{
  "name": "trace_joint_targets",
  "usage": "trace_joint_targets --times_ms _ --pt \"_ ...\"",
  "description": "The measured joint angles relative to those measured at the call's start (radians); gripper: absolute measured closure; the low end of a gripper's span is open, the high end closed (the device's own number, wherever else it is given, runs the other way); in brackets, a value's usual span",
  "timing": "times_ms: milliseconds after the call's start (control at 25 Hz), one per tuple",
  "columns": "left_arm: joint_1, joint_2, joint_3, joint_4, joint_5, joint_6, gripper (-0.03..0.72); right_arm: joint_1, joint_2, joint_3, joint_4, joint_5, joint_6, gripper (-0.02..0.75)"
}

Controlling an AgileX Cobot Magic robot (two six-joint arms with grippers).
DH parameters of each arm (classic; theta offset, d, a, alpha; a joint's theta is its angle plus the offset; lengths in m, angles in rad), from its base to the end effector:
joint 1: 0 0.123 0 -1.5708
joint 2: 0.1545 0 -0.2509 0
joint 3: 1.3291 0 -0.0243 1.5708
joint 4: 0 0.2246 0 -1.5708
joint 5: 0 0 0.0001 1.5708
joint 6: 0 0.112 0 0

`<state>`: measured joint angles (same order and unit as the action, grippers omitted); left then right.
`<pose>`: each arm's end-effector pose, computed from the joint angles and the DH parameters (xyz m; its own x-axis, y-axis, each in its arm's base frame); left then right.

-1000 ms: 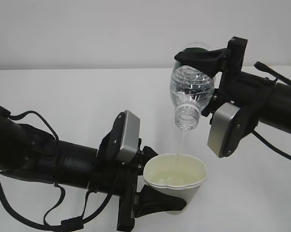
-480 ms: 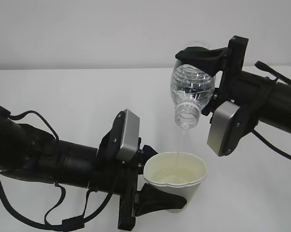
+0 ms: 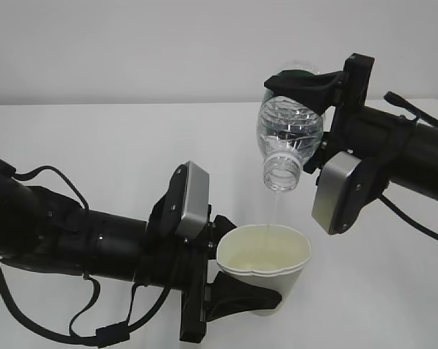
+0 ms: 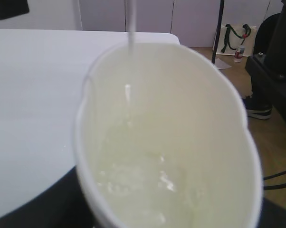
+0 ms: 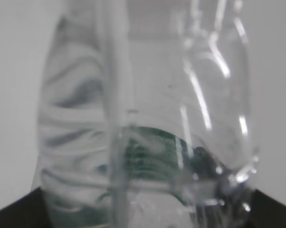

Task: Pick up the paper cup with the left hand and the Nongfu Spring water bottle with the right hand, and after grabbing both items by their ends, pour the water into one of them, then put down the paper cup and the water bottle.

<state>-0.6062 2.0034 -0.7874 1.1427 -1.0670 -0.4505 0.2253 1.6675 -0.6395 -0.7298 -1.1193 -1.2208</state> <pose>0.2097 -0.2539 0.1077 -0.0289 0.2812 -0.9592 0.9995 -0.0055 -0.0317 0.2811 0.1333 0.2035 0.7613 -0.6461 0.0540 0.0687 -0.0024 -0.9976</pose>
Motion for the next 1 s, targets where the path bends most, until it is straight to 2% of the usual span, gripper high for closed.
trace_joint_targets --times_ms 1000 --pt "0.0 0.0 0.0 -0.004 0.0 0.0 0.27 0.0 0.0 0.0 0.0 0.0 -0.04 0.274"
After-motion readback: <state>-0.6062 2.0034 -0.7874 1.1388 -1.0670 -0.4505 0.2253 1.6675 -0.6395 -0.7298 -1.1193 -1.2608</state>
